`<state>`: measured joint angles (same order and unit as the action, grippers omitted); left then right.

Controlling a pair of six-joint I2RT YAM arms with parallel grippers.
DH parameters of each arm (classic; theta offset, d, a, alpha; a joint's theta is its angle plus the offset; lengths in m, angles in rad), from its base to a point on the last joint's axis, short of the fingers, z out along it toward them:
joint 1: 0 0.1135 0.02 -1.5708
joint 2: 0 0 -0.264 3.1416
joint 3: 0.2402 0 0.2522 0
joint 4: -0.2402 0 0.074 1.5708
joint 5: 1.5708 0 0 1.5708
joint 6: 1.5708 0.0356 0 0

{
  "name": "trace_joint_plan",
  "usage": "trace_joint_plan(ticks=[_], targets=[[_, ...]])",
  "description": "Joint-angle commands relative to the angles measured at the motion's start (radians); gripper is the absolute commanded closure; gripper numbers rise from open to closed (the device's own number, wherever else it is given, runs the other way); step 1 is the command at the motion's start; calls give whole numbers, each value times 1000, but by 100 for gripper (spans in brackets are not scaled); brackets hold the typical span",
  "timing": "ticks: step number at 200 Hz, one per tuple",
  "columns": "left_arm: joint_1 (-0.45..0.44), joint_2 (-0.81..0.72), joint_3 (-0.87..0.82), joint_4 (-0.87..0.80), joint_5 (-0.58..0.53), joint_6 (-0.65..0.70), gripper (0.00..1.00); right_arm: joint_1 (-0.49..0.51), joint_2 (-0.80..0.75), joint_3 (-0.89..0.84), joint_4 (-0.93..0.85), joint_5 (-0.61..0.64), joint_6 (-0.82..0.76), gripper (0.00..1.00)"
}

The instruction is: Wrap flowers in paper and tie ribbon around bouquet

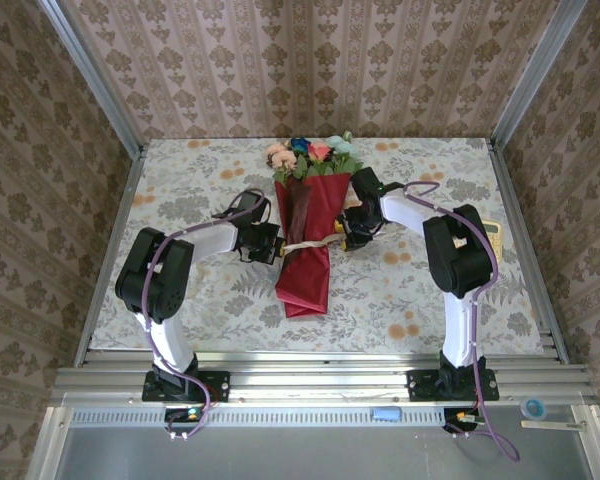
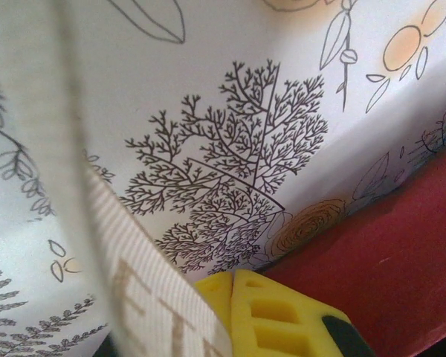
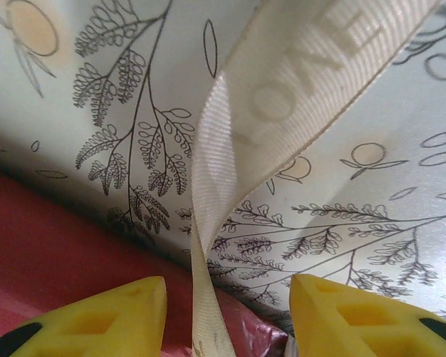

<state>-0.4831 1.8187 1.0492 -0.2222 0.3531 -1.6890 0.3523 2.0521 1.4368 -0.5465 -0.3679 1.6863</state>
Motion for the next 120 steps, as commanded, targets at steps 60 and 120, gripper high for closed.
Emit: trace_joint_plan(ticks=[60, 120], targets=[[16, -11, 5, 9, 4, 27, 100, 17, 9, -2, -73, 54, -37, 100], [106, -12, 16, -5, 20, 113, 100, -2, 4, 104, -252, 117, -564, 100]])
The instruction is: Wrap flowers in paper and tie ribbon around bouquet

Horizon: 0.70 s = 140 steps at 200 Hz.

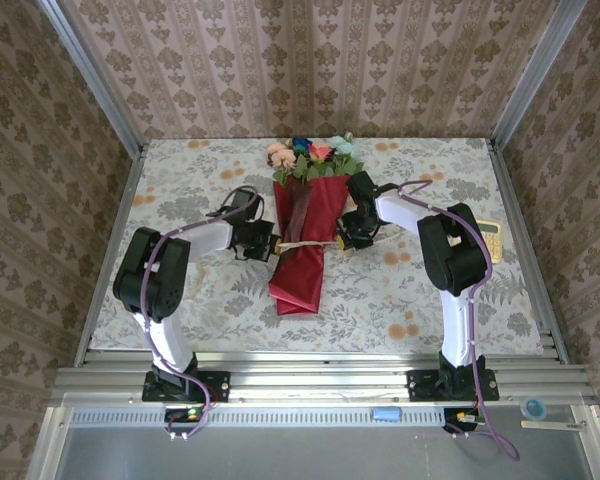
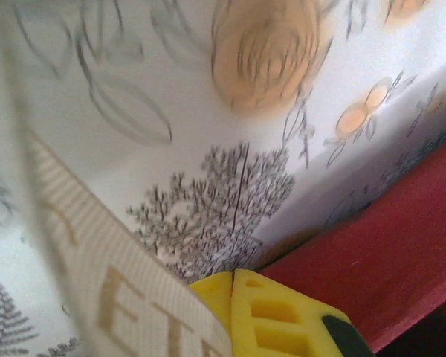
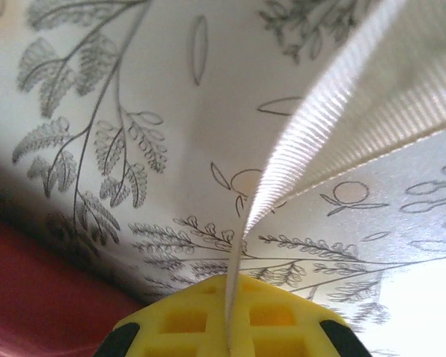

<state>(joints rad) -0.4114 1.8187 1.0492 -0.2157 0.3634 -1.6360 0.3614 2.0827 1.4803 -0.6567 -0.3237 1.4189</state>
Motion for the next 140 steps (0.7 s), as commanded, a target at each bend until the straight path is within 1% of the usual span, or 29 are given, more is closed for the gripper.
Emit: trace_joint_plan(ticks=[1, 22, 38, 63, 80, 106, 140], targets=[[36, -12, 15, -11, 11, 61, 100, -12, -26, 61, -145, 73, -308, 100], [60, -11, 19, -8, 16, 84, 100, -15, -55, 49, -159, 102, -500, 100], [76, -8, 20, 2, 26, 91, 100, -21, -80, 51, -181, 151, -639, 100], [107, -2, 17, 18, 31, 96, 100, -27, -79, 100, -272, 210, -820, 100], [131, 2, 22, 35, 34, 96, 100, -24, -67, 121, -320, 213, -937, 100], [166, 14, 44, 47, 39, 104, 100, -22, -73, 110, -372, 269, -1057, 100], [220, 17, 34, 93, 46, 75, 100, -21, -108, 63, -396, 353, -1134, 100]])
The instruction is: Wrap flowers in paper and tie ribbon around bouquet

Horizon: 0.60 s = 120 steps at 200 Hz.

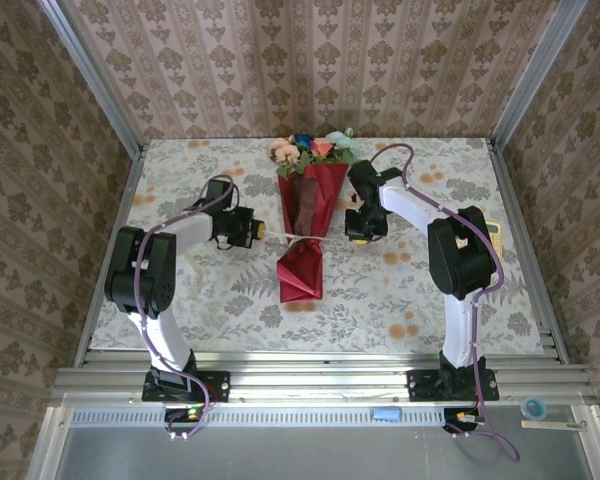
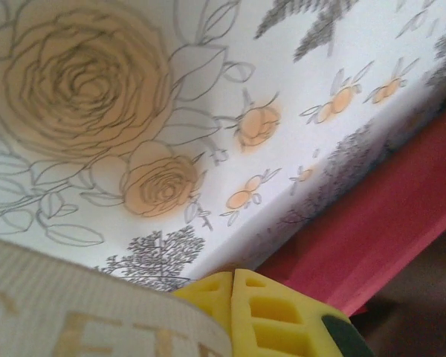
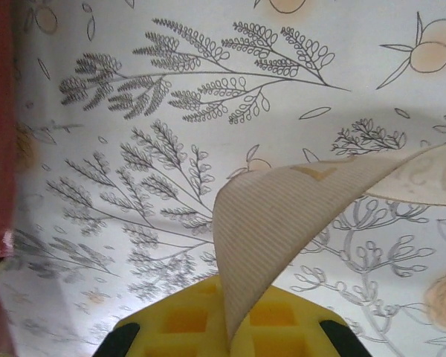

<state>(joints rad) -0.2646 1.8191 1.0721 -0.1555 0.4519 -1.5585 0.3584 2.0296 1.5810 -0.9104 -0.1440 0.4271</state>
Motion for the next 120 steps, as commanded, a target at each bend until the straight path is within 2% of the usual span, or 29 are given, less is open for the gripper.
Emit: trace_joint_plan(ticks=[1, 44, 85, 120], targets=[[74, 17, 10, 33, -42, -4, 100, -17, -55, -39, -143, 177, -145, 100], [145, 20, 9, 71, -30, -18, 100, -7, -82, -79, -172, 303, -202, 100], [197, 16, -20, 113, -19, -52, 100, -23, -102, -122, -174, 342, -195, 100], [205, 22, -30, 142, 0, -72, 100, -39, -117, -145, -182, 389, -212, 100]])
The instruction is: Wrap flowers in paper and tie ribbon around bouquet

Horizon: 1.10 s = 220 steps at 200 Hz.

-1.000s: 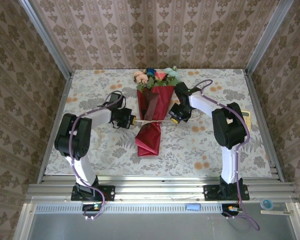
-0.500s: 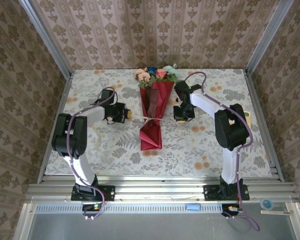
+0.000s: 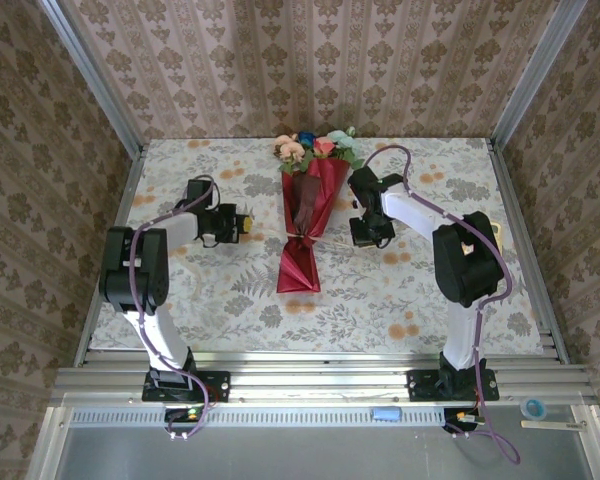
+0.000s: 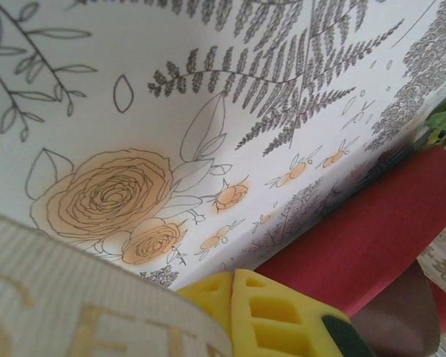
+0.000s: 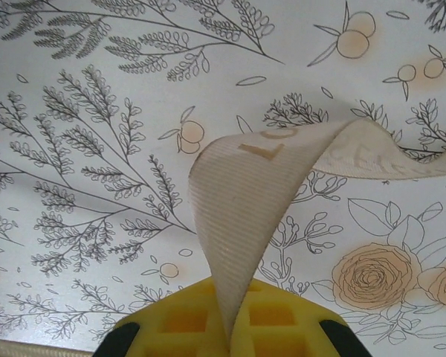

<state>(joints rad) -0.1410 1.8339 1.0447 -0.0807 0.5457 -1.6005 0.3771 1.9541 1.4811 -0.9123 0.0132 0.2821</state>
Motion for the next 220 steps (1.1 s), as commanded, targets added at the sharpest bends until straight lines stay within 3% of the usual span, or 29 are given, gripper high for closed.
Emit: trace_joint_plan(ticks=[1, 59, 181, 220], targets=[[81, 7, -3, 66, -93, -30, 100, -58, -43, -45, -180, 235, -68, 100], [135, 3, -8, 70, -86, -32, 100, -67, -96, -104, -183, 349, -95, 100], [230, -48, -78, 81, -78, -53, 100, -267, -231, -231, -98, 325, -9, 100], [241, -57, -87, 78, -76, -51, 100, -241, -236, -225, -102, 364, -27, 100]])
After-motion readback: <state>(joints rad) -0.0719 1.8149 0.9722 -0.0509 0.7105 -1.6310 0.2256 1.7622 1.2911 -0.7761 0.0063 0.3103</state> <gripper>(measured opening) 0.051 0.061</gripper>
